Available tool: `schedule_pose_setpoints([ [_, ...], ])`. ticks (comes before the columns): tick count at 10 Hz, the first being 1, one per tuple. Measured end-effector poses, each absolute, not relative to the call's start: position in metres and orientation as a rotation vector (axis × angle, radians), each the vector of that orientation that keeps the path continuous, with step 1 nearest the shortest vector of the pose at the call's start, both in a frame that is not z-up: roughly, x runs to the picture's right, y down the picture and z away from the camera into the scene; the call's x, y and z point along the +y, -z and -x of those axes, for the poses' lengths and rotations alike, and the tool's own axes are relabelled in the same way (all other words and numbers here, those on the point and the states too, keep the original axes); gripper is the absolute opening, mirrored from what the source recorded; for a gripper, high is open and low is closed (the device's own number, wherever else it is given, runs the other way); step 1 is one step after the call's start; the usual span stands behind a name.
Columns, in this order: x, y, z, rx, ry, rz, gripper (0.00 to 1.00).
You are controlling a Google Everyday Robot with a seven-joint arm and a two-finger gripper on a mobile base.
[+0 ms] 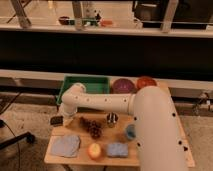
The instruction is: Wipe table surface with eraser
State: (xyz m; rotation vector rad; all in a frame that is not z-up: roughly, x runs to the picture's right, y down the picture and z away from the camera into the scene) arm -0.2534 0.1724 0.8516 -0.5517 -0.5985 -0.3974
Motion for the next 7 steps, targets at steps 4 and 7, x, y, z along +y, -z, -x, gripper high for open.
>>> schedule_pose_setpoints([
  [4, 0.168, -0.842, 0.248, -0.581, 0.395, 0.539, 0.03],
  [7, 0.168, -0.839, 0.224, -0.558, 0.371, 0.535, 0.03],
])
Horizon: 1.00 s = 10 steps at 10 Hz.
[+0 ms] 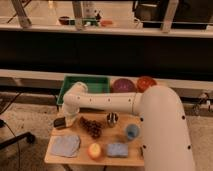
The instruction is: Wipe table surface with eraser
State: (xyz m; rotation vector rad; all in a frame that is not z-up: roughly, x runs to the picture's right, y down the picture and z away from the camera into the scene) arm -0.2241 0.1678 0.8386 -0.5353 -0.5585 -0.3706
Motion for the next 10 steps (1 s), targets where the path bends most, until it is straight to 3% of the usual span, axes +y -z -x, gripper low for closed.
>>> schedule_pose_setpoints([
  [4, 0.174, -0.847, 0.207, -0.559, 0.313, 0.546, 0.03],
  [10, 0.152, -0.848, 0.241, -0.596, 0.343, 0.507, 0.03],
])
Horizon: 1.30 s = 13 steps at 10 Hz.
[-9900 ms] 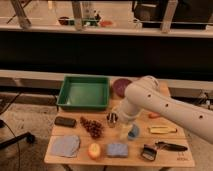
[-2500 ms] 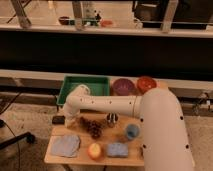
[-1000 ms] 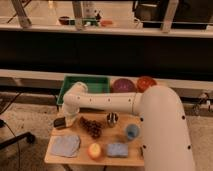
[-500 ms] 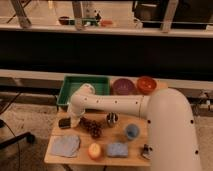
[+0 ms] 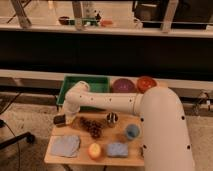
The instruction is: Wipe table surface with eraser
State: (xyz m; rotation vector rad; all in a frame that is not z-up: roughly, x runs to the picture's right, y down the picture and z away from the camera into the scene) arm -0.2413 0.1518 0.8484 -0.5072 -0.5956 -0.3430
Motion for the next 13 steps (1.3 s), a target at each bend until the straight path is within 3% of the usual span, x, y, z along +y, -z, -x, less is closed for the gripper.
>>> schedule_pose_setpoints([
  [7, 0.173, -0.837, 0.267, -0.648, 0.378, 0.53, 0.03],
  [13, 0.179, -0.812, 0.225, -0.616, 0.35, 0.526, 0.03],
])
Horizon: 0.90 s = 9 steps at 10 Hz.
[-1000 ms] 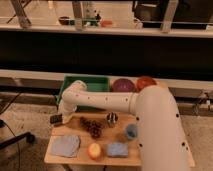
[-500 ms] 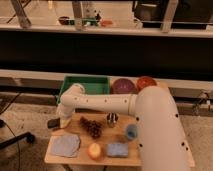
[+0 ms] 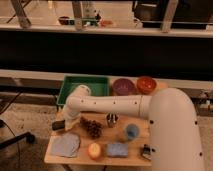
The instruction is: Wipe table surface with eraser
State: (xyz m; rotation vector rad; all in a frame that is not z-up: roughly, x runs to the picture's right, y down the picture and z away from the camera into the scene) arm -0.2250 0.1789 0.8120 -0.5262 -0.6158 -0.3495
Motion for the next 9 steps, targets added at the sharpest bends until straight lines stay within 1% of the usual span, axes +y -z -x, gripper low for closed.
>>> schedule_pose_setpoints([
  [2, 0.174, -0.814, 0.212, -0.597, 0.338, 0.521, 0.03],
  [4, 0.167, -0.826, 0.213, -0.585, 0.333, 0.522, 0.03],
  [9, 0.153, -0.842, 0.249, -0.603, 0.366, 0.513, 0.03],
])
